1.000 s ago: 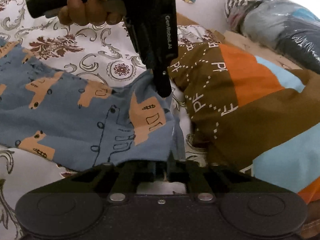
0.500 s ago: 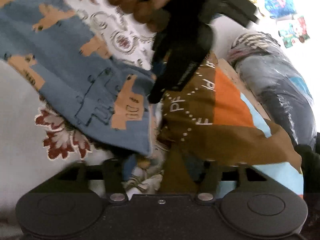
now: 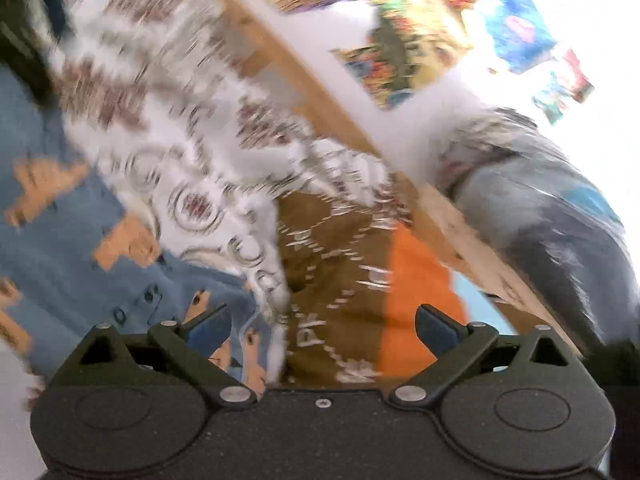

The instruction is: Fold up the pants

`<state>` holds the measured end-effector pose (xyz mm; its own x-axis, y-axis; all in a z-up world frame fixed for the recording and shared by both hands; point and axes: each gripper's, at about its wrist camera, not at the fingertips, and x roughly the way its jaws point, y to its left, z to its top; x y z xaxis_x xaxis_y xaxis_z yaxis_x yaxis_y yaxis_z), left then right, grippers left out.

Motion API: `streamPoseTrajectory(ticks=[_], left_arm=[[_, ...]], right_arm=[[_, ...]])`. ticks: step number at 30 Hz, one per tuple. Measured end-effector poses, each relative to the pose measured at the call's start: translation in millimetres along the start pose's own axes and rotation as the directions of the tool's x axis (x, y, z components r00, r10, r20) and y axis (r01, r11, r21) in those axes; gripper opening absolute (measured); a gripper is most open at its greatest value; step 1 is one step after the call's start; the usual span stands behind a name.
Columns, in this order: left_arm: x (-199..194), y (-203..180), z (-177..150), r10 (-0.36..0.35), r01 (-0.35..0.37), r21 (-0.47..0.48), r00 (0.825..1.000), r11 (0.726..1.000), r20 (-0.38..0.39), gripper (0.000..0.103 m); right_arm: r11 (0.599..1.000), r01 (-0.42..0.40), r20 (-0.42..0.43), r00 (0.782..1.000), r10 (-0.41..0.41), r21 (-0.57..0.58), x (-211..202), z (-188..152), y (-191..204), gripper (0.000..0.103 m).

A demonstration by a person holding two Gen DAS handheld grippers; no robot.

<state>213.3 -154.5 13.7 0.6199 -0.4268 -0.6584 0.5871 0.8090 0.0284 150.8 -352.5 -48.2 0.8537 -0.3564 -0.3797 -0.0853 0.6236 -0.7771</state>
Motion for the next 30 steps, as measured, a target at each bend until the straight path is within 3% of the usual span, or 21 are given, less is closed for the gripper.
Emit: streamPoseTrajectory(ticks=[3,5,7,8,10,12,14,15,16,17,18,21,23,24,25,27,28,29,30], left_arm=[[-22.1,35.4,-55.2,0.138,-0.145,-0.062,0.985,0.988,-0.103,0.095],[-37.4,59.0,-86.8,0.230,-0.247,-0.087,0.959,0.965,-0.168,0.095],[-58.7,88.9,-118.7,0.285,-0.323,-0.158,0.932,0.933,-0.224,0.095],[-73.0,105.8,-131.9,0.286,-0.335,-0.209,0.930,0.919,-0.232,0.095],[-102.3,128.9,-153.8,0.262,-0.313,-0.308,0.945,0.898,-0.197,0.094],[-125.9,138.0,-162.1,0.237,-0.278,-0.332,0.958,0.901,-0.160,0.093],[-140.0,135.8,-160.4,0.245,-0.283,-0.330,0.958,0.901,-0.152,0.094],[-148.4,134.1,-159.2,0.245,-0.278,-0.331,0.960,0.902,-0.139,0.095],[-151.6,132.2,-155.9,0.238,-0.266,-0.336,0.964,0.904,-0.121,0.095],[-154.3,130.9,-152.9,0.225,-0.243,-0.340,0.970,0.909,-0.090,0.096],[-155.3,128.9,-149.9,0.207,-0.213,-0.341,0.977,0.916,-0.052,0.097],[-141.5,130.6,-133.4,0.190,-0.176,-0.363,0.982,0.915,0.005,0.098],[-125.5,138.1,-125.0,0.190,-0.176,-0.373,0.982,0.911,0.002,0.098],[-115.8,145.1,-122.9,0.200,-0.192,-0.365,0.980,0.911,-0.016,0.098],[-107.4,153.7,-122.8,0.225,-0.225,-0.354,0.974,0.908,-0.042,0.097],[-99.0,177.6,-130.1,0.274,-0.288,-0.357,0.957,0.888,-0.091,0.087],[-100.4,189.9,-134.9,0.263,-0.277,-0.365,0.961,0.889,-0.089,0.082],[-104.4,198.5,-138.7,0.238,-0.247,-0.365,0.969,0.898,-0.070,0.074],[-110.0,206.4,-140.5,0.211,-0.217,-0.356,0.976,0.909,-0.056,0.070]], right_arm=[[0.999,0.001,-0.068,0.998,-0.004,-0.037,28.1,-17.9,9.2,0.101],[1.000,0.002,-0.069,0.998,-0.002,0.000,28.4,-19.4,2.1,0.102],[0.999,0.034,-0.070,0.997,-0.036,-0.033,25.8,-13.9,1.8,0.102],[0.998,0.044,-0.070,0.996,-0.047,-0.041,22.9,-9.8,1.4,0.102],[0.997,0.069,-0.027,0.997,-0.070,-0.036,7.7,2.6,-1.2,0.102],[0.997,0.076,0.039,0.996,-0.075,-0.028,-9.4,21.7,-4.4,0.102],[1.000,0.021,0.145,0.989,-0.022,0.008,-31.4,41.7,-3.1,0.102],[0.997,-0.066,0.187,0.980,0.060,0.028,-39.0,52.7,-0.4,0.102],[0.979,-0.197,0.228,0.957,0.180,0.053,-43.3,65.9,5.2,0.102],[0.955,-0.289,0.254,0.931,0.263,0.070,-43.5,74.9,10.8,0.102],[0.916,-0.391,0.283,0.892,0.353,0.087,-42.1,88.1,21.4,0.102],[0.821,-0.562,0.340,0.795,0.501,0.103,-31.6,127.9,56.4,0.102],[0.764,-0.640,0.335,0.740,0.583,0.085,-17.2,151.7,76.5,0.102],[0.747,-0.662,0.319,0.723,0.612,0.067,-7.4,160.8,84.7,0.102],[0.745,-0.665,0.293,0.724,0.625,0.054,2.7,166.4,91.0,0.102],[0.782,-0.622,0.256,0.764,0.593,0.045,25.1,170.0,94.6,0.102],[0.793,-0.606,0.254,0.779,0.574,0.066,37.8,169.1,88.4,0.102],[0.782,-0.616,0.254,0.775,0.578,0.100,46.7,166.0,79.5,0.102],[0.746,-0.652,0.272,0.748,0.605,0.134,56.4,164.8,66.7,0.102]])
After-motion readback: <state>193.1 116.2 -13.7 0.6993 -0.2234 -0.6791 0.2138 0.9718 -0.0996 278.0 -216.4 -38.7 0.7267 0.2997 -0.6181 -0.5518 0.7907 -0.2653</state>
